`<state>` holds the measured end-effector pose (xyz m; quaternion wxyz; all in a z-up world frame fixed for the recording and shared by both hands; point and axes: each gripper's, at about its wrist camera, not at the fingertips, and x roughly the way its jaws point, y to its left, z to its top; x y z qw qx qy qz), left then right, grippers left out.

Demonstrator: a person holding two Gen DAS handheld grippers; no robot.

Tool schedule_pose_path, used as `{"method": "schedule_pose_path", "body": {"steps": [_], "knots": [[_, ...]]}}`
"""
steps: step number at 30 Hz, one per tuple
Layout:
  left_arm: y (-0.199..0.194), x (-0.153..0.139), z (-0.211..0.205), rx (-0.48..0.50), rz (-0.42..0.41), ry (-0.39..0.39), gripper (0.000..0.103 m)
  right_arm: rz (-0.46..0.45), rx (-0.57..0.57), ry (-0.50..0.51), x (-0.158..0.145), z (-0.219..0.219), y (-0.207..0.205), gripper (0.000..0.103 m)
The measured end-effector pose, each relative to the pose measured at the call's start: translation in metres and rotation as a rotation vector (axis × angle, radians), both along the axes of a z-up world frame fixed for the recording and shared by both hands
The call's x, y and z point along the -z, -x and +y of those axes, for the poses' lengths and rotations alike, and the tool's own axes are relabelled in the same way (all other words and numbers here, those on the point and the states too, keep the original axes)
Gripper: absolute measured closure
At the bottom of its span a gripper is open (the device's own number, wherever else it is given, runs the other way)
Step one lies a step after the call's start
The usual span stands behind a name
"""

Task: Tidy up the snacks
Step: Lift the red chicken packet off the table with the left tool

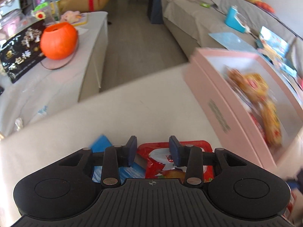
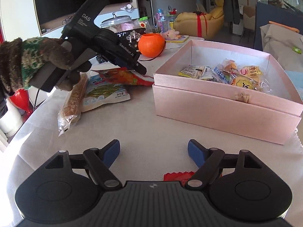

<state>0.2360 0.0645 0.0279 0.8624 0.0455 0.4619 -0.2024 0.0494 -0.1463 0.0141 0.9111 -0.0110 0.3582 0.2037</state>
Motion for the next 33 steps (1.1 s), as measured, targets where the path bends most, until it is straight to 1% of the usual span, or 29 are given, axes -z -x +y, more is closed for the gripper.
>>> {"method": "schedule_pose_path", "body": {"steps": [2,4,7,11,13,14,16,18,19,21,22,23,25,27,28,29,30,33], "knots": [[0.023,-0.001,-0.006,0.017,-0.021,-0.047,0.061,0.001,0.001,-0.002,0.0,0.0,0.0,0.023],[0.043,-0.003,-0.009,-0.017,-0.047,-0.097,0.061,0.0,0.002,-0.001,0.0,0.0,0.0,0.023],[0.067,-0.007,-0.011,-0.089,-0.07,-0.133,0.061,-0.002,0.012,0.009,-0.001,0.001,-0.001,0.023],[0.086,-0.016,-0.019,-0.104,-0.126,-0.196,0.061,-0.006,0.029,0.015,-0.001,0.001,0.0,0.023],[0.092,-0.022,-0.02,-0.118,-0.125,-0.178,0.061,-0.014,0.048,0.01,-0.003,-0.002,0.0,0.023],[0.094,-0.026,-0.02,-0.124,-0.118,-0.153,0.061,-0.025,0.056,0.003,-0.005,-0.005,0.001,0.023],[0.096,-0.032,-0.019,-0.155,-0.099,-0.112,0.061,-0.07,0.077,0.008,-0.012,-0.012,0.007,0.023],[0.097,-0.038,-0.019,-0.207,-0.081,-0.067,0.061,-0.149,0.147,0.031,-0.022,-0.025,0.012,0.023],[0.097,-0.041,-0.02,-0.229,-0.074,-0.04,0.062,-0.17,0.189,0.034,-0.025,-0.034,0.012,0.023],[0.091,-0.045,-0.029,-0.246,-0.068,0.01,0.062,-0.166,0.275,0.026,-0.024,-0.052,0.005,0.023],[0.088,-0.045,-0.036,-0.236,-0.071,0.017,0.062,-0.146,0.312,0.019,-0.021,-0.06,0.001,0.023],[0.085,-0.044,-0.049,-0.208,-0.079,0.004,0.062,-0.113,0.354,0.008,-0.017,-0.069,-0.006,0.023],[0.082,-0.037,-0.073,-0.151,-0.094,-0.054,0.061,-0.061,0.408,-0.011,-0.01,-0.081,-0.016,0.023],[0.083,-0.023,-0.099,-0.096,-0.113,-0.173,0.068,-0.017,0.437,-0.041,-0.005,-0.092,-0.024,0.023],[0.085,-0.018,-0.105,-0.073,-0.119,-0.216,0.066,0.004,0.443,-0.058,-0.002,-0.096,-0.026,0.023],[0.089,-0.011,-0.108,-0.047,-0.117,-0.248,0.066,0.023,0.448,-0.072,0.001,-0.099,-0.028,0.023],[0.095,-0.008,-0.107,-0.03,-0.134,-0.263,0.064,0.028,0.45,-0.084,0.002,-0.102,-0.029,0.024],[0.121,-0.005,-0.1,0.016,-0.218,-0.354,0.063,0.024,0.448,-0.075,0.003,-0.1,-0.028,0.024]]}}
